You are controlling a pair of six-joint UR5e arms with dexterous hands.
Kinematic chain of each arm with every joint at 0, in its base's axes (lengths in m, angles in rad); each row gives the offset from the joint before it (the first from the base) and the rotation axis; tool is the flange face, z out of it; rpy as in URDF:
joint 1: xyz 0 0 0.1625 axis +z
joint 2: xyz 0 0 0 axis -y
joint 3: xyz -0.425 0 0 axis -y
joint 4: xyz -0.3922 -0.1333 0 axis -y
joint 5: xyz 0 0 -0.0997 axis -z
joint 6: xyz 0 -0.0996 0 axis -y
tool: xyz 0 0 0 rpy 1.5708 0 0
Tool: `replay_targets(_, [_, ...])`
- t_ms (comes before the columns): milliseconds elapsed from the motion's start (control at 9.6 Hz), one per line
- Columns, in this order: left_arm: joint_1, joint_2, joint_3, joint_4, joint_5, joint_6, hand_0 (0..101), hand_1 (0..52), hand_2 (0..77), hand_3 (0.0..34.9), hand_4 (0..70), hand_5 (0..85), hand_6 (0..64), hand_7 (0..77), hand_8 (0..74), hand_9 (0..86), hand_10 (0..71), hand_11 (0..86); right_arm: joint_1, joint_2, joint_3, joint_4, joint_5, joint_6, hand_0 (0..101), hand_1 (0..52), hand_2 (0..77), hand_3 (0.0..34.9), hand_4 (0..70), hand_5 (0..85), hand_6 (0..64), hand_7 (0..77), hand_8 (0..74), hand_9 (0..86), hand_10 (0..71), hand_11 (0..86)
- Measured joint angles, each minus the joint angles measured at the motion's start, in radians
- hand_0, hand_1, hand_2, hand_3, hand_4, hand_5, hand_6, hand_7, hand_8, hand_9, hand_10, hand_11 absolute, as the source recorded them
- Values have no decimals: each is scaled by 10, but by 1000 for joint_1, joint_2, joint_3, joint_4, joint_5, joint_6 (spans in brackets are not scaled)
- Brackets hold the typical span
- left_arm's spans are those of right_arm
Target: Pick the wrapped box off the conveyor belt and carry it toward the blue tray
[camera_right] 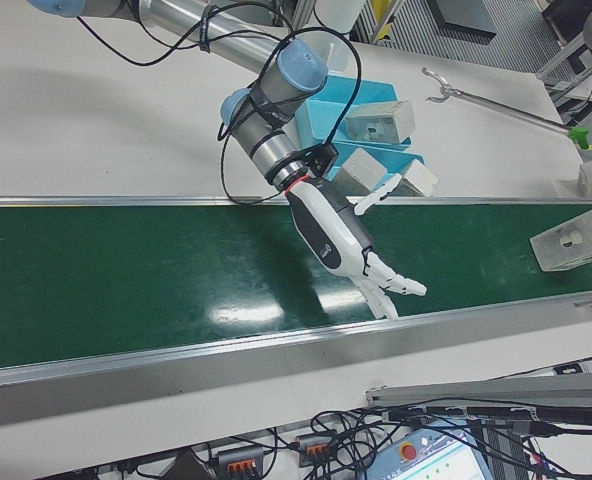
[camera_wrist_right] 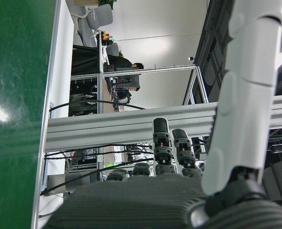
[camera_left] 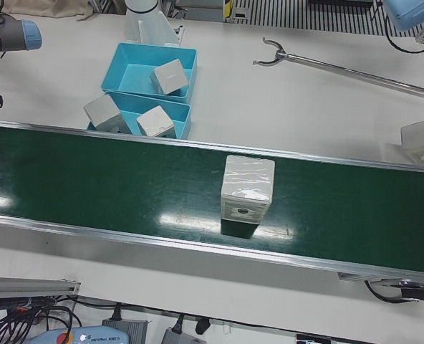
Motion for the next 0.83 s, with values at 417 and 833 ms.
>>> replay_targets(417, [0, 0, 0, 0, 0, 0, 0, 0, 5, 0, 0, 11, 5, 5, 11, 5, 5, 5, -2, 1, -11, 2, 2, 0, 470, 98, 16, 0, 131, 136, 93, 218, 11, 22, 0, 11])
replay_targets(833, [0, 0, 0, 0, 0, 0, 0, 0, 5, 0, 0, 11, 5, 5, 11, 5, 0, 5, -6, 1, -26, -5, -5, -1, 492, 147, 44, 1, 169, 175, 98, 267, 27, 44, 0, 11])
